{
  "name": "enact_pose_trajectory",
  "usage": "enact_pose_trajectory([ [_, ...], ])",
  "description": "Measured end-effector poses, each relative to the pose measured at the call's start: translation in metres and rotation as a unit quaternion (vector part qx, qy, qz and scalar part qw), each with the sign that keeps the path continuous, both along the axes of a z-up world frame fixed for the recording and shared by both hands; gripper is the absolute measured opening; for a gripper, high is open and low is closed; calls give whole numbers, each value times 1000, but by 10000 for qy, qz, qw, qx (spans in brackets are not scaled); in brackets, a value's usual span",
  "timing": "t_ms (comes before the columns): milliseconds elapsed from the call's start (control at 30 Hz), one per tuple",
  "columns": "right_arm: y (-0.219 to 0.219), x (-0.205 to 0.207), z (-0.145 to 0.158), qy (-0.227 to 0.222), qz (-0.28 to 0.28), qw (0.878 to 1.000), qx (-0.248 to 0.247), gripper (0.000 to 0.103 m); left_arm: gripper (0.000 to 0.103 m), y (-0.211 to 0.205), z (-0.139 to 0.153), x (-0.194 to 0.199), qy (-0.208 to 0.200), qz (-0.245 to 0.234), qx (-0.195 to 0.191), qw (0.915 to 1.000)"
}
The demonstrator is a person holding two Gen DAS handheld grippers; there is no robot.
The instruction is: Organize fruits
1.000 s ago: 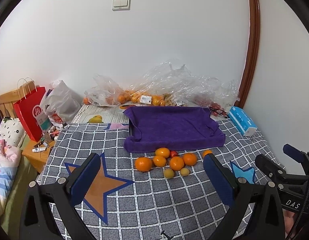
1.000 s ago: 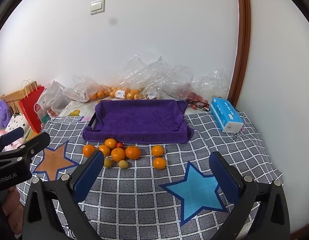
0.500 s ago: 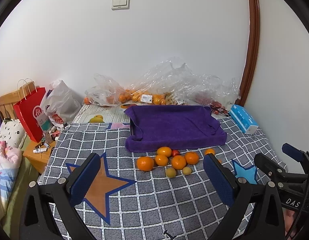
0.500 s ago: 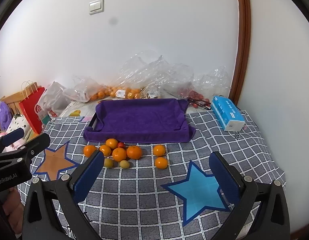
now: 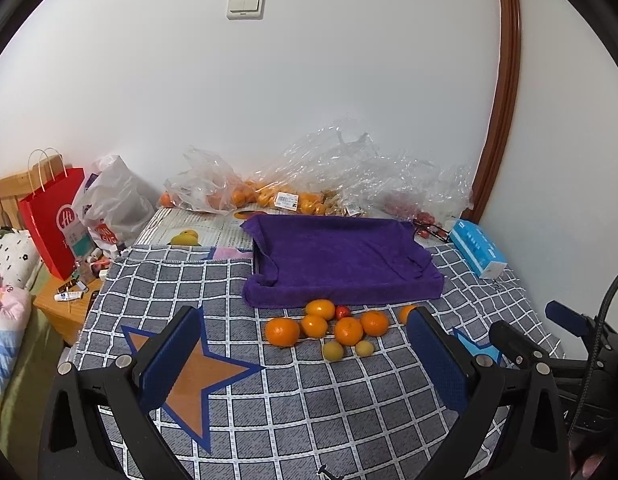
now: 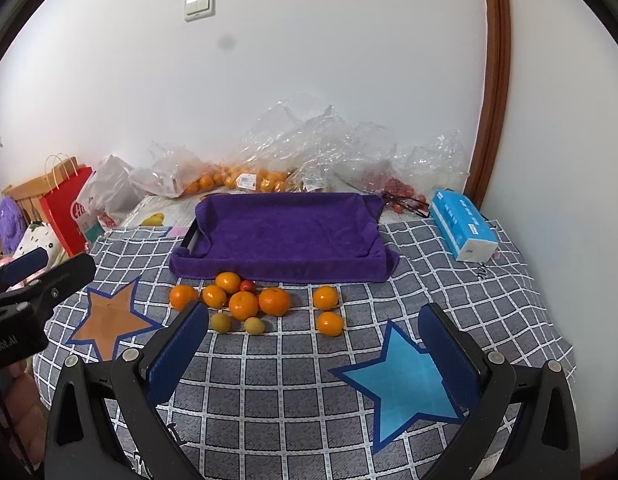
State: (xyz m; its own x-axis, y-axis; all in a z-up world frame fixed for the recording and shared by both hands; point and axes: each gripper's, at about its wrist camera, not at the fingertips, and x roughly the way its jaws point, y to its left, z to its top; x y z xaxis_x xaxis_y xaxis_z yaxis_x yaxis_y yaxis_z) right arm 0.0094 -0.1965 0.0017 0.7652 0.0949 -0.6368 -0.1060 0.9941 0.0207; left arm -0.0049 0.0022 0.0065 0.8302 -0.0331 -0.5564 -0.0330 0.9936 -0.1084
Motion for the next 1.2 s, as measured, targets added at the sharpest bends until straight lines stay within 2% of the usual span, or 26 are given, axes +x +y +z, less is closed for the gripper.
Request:
enact_pose_trajectory([
  [567,-4,-1,4,-165,45,9996,209,103,103,1,4,-1,-81,142,-10,9999],
  [967,-13,13,2,-256,-136,9986,444,103,103,3,-2,11,-24,107,-7,9999],
  [1067,-15,20,-1,-277,-190,9987,375,103,102,5,-4,18,-41,99,-5,9999],
  [1200,-10,36,-13,-2,13,10000,64,103,99,8,-11,32,43,93,-47,9999],
])
